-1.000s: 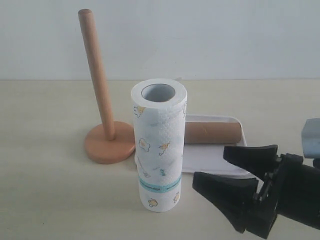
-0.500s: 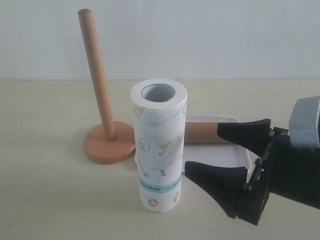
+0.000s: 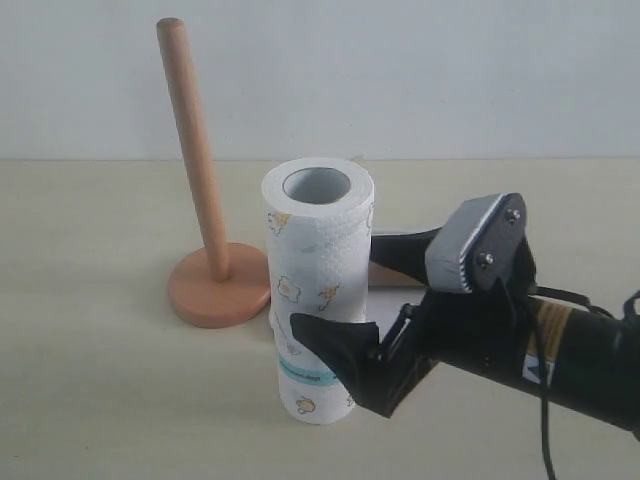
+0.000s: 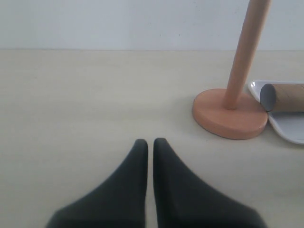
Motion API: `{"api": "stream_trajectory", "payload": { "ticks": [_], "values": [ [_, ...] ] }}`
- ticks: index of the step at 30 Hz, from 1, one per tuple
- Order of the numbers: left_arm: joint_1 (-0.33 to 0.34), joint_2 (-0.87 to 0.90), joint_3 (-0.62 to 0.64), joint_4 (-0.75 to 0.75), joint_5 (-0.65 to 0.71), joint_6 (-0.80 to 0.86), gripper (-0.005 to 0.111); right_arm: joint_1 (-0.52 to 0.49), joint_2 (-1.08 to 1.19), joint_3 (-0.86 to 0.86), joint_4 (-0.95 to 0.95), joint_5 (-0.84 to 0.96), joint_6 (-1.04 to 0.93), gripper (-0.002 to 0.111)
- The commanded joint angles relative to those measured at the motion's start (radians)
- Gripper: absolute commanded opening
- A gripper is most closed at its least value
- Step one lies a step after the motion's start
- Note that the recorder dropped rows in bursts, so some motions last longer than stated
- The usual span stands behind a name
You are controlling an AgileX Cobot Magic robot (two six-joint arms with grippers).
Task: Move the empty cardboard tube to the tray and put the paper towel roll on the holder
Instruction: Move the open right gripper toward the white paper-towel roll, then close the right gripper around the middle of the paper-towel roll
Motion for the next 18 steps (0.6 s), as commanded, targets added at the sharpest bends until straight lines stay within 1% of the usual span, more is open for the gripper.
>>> {"api": "stream_trajectory", "payload": {
  "ticks": [1,3,8,13,15,16,18],
  "values": [
    [0.003,-0.002,0.003,0.007,0.000,0.005,0.004,0.009,0.082,-0.064,-0.005,-0.004,0.022,0.101],
    [0.003,-0.002,0.003,0.007,0.000,0.005,0.004,0.009,0.122,-0.090,-0.009,-0.004,0.063,0.101],
    [0.003,-0.002,0.003,0.007,-0.002,0.005,0.004,0.009,0.191,-0.135,-0.015,-0.008,0.070,0.101],
    [0.003,-0.002,0.003,0.007,-0.002,0.005,0.004,0.009,0.200,-0.154,-0.029,0.005,0.083,0.101],
    [0.003,-0.002,0.003,0.007,-0.002,0.005,0.004,0.009,0.200,-0.156,-0.029,0.005,0.081,0.093],
    [0.003,-0.002,0.003,0.007,-0.002,0.005,0.004,0.009,0.200,-0.156,-0.029,0.005,0.081,0.084],
    [0.003,-0.002,0.003,0.007,-0.004,0.005,0.004,0.009,0.200,-0.156,-0.024,0.014,0.086,0.060]
  ]
}}
